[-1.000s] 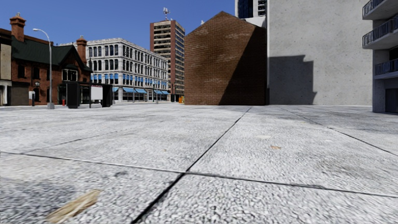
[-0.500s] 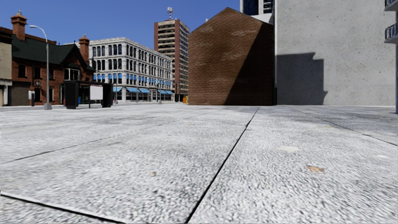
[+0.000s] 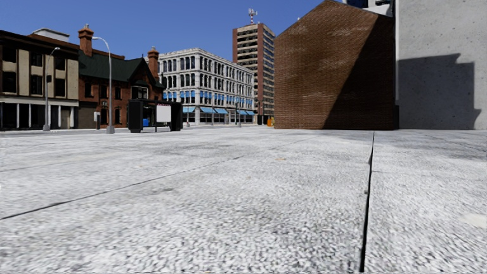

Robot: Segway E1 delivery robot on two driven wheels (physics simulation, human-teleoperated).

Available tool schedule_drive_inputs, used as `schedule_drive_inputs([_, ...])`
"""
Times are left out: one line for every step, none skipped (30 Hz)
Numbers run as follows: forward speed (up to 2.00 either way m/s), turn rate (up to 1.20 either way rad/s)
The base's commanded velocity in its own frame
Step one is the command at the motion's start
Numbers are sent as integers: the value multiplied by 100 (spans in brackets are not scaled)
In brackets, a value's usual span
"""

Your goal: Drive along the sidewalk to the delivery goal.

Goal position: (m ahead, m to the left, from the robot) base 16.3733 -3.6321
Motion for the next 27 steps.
schedule_drive_inputs([200,47])
schedule_drive_inputs([200,47])
schedule_drive_inputs([200,47])
schedule_drive_inputs([200,47])
schedule_drive_inputs([200,47])
schedule_drive_inputs([200,47])
schedule_drive_inputs([200,45])
schedule_drive_inputs([200,40])
schedule_drive_inputs([200,40])
schedule_drive_inputs([200,30])
schedule_drive_inputs([200,0])
schedule_drive_inputs([200,0])
schedule_drive_inputs([200,0])
schedule_drive_inputs([200,0])
schedule_drive_inputs([200,0])
schedule_drive_inputs([200,0])
schedule_drive_inputs([200,0])
schedule_drive_inputs([200,0])
schedule_drive_inputs([200,0])
schedule_drive_inputs([200,0])
schedule_drive_inputs([200,0])
schedule_drive_inputs([200,0])
schedule_drive_inputs([200,0])
schedule_drive_inputs([200,0])
schedule_drive_inputs([200,0])
schedule_drive_inputs([200,0])
schedule_drive_inputs([200,0])
